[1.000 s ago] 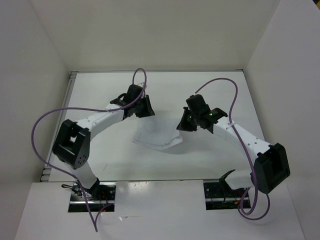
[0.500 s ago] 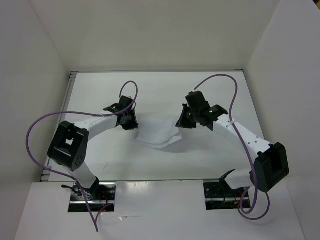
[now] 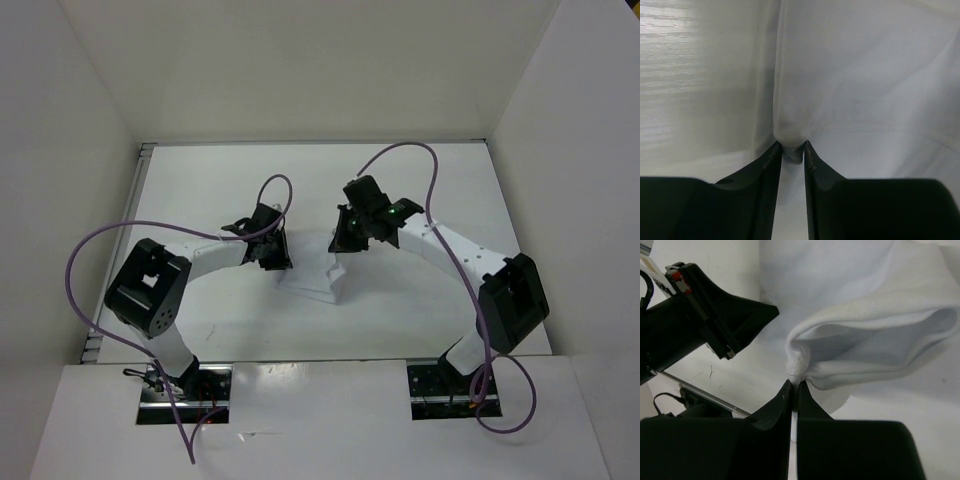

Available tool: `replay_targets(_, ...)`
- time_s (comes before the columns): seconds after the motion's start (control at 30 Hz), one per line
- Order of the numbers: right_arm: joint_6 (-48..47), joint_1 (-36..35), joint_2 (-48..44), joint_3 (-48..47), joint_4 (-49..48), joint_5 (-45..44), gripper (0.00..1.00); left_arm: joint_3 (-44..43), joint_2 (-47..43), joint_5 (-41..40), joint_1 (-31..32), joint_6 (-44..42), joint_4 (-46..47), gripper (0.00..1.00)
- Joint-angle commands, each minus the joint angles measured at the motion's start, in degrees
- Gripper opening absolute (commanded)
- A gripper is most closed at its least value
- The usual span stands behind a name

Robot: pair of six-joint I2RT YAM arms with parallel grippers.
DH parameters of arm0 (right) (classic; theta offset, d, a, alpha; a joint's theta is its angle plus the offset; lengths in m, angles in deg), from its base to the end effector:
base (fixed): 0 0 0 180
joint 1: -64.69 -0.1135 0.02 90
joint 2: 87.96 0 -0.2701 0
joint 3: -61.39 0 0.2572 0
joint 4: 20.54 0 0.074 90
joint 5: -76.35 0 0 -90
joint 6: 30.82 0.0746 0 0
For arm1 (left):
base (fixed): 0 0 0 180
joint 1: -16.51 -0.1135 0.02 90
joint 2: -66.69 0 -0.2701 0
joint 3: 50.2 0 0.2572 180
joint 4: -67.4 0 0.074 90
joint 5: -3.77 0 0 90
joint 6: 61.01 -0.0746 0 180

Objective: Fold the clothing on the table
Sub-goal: Fold the skirt

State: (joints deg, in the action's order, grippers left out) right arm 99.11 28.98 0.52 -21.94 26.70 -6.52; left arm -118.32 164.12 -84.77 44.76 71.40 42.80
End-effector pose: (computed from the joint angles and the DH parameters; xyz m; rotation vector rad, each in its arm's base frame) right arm 0.2864 0.2173 0.2432 0.0409 2.6160 0.6749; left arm 0.3221 -0.1753 0.1354 -0.3091 2.5759 -0.5157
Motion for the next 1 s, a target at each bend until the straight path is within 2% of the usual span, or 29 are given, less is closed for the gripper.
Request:
replay_targets(0.0, -0.5, -1.7, 2.8, -3.9, -3.6, 2.4, 0.0, 0.3, 0.3, 1.8, 0.6, 1.2, 2.5, 0.31)
replay_targets(0.4, -0.5, -4.0, 12.9, -9.1, -9.9, 8.1, 0.0, 0.3, -3.5, 2.3, 0.6, 1.2, 0.9, 0.31)
replay_targets(0.97, 0.0, -5.6, 25.2, -16.0, -12.1, 11.3, 0.0, 0.9, -7.3, 0.7, 0.6, 1.2, -2.2, 0.31)
